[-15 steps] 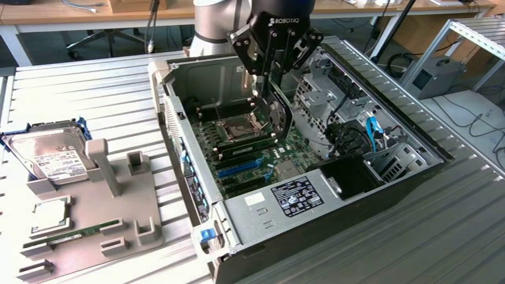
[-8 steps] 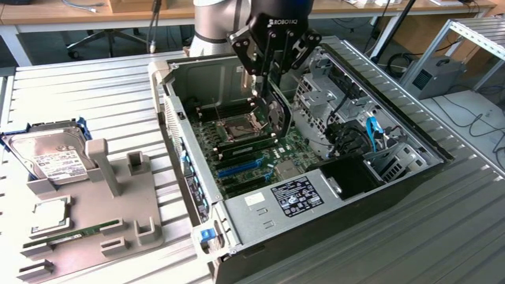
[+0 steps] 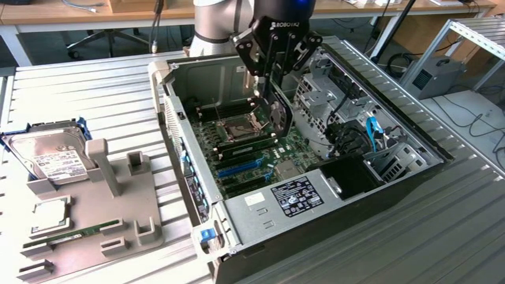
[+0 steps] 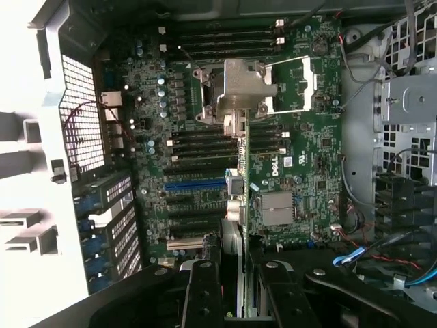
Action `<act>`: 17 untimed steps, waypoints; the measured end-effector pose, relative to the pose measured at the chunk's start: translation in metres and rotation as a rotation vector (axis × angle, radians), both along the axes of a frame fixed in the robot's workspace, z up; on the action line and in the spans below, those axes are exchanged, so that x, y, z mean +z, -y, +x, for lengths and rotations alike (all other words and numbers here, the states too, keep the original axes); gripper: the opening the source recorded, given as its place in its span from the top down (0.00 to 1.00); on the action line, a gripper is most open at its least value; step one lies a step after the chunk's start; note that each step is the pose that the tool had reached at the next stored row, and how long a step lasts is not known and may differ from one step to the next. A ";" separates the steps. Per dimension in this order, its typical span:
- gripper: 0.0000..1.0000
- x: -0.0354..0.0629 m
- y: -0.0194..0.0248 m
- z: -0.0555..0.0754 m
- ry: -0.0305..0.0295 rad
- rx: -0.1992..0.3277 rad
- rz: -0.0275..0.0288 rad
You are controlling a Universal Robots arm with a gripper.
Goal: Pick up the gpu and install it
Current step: 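Pick up the gpu and move the gpu toward the slot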
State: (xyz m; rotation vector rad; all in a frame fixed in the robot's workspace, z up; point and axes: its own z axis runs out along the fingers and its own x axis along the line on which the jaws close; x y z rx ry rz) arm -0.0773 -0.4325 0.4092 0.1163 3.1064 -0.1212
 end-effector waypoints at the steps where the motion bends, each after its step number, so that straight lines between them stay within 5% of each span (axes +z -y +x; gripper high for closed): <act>1: 0.74 -0.0005 -0.0007 0.002 0.0000 0.000 0.0000; 17: 0.74 -0.0046 -0.0063 0.017 0.0000 0.000 -0.0001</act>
